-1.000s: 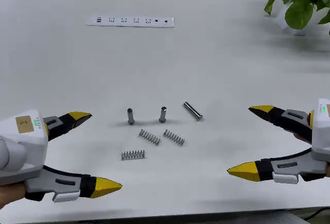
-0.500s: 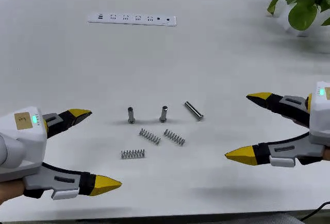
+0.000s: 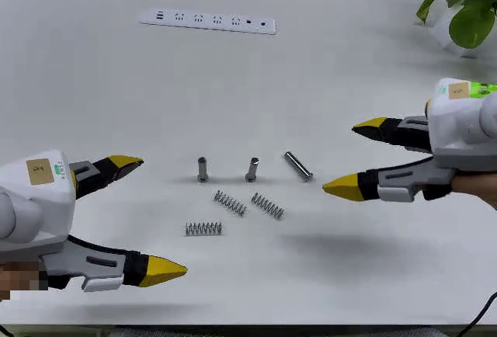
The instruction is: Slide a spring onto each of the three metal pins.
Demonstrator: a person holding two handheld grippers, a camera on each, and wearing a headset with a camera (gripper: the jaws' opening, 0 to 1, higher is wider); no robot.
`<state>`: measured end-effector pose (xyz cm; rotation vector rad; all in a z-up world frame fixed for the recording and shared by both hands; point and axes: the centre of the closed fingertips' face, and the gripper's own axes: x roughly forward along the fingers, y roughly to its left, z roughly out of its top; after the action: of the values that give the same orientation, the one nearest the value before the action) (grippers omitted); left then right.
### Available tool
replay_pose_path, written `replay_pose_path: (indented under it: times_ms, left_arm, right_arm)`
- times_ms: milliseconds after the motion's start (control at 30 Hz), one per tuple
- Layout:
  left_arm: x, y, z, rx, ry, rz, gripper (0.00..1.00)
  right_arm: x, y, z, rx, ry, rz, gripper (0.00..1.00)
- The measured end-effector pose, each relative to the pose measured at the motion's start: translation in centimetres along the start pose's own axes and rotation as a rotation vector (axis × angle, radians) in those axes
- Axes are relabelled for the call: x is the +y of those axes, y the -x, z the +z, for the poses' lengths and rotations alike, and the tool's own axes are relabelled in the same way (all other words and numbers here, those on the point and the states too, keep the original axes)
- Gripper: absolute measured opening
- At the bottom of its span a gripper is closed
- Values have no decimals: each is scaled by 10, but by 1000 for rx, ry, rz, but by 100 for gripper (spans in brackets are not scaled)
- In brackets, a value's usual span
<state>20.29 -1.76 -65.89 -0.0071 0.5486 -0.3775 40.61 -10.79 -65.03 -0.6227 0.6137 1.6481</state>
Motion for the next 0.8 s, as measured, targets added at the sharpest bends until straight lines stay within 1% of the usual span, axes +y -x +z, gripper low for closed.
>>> replay_pose_path:
  times_ms: [33, 100, 167, 300, 333, 367, 400, 467, 500, 567, 600, 633, 667, 700, 800]
  left_arm:
    - [0, -1, 0, 0, 1, -1, 100]
    - [1, -1, -1, -3, 5, -1, 100]
    - [1, -2, 1, -6, 7, -1, 100]
    - [3, -3, 3, -13, 13, 0, 100]
    - [4, -4, 3, -14, 14, 1, 100]
    - [4, -4, 3, -15, 15, 4, 100]
    - [4, -4, 4, -16, 16, 4, 100]
    - [5, -5, 5, -20, 19, 3, 100]
    - [5, -5, 4, -20, 19, 3, 100]
    - [6, -5, 4, -19, 19, 4, 100]
    - [6, -6, 4, -19, 20, 5, 100]
    - [7, -6, 4, -20, 20, 5, 100]
    - [7, -6, 4, -21, 22, 6, 100]
    - [8, -6, 3, -25, 27, 8, 100]
    - [9, -7, 3, -33, 35, 9, 100]
  right_arm:
    - [-1, -4, 3, 16, -1, -2, 62]
    - [-4, -11, 5, 31, -5, -2, 59]
    - [-12, -20, 8, 53, -12, -14, 55]
    - [-16, -36, 11, 104, -59, -17, 46]
    - [-18, -39, 8, 130, -77, -25, 44]
    - [-25, -43, 1, 176, -86, -43, 42]
    - [-24, -48, 4, 161, -73, -32, 41]
    - [-22, -55, 2, 195, -87, -31, 37]
    - [-22, -58, 3, 195, -82, -26, 35]
    - [-20, -65, 0, 224, -102, -17, 34]
    - [-23, -69, -3, 239, -96, -19, 33]
    - [-23, -73, -5, 251, -88, -19, 32]
    - [-23, -75, -5, 256, -89, -15, 31]
    - [-22, -79, -8, 274, -96, -12, 30]
    - [-23, -88, -13, 304, -92, -3, 27]
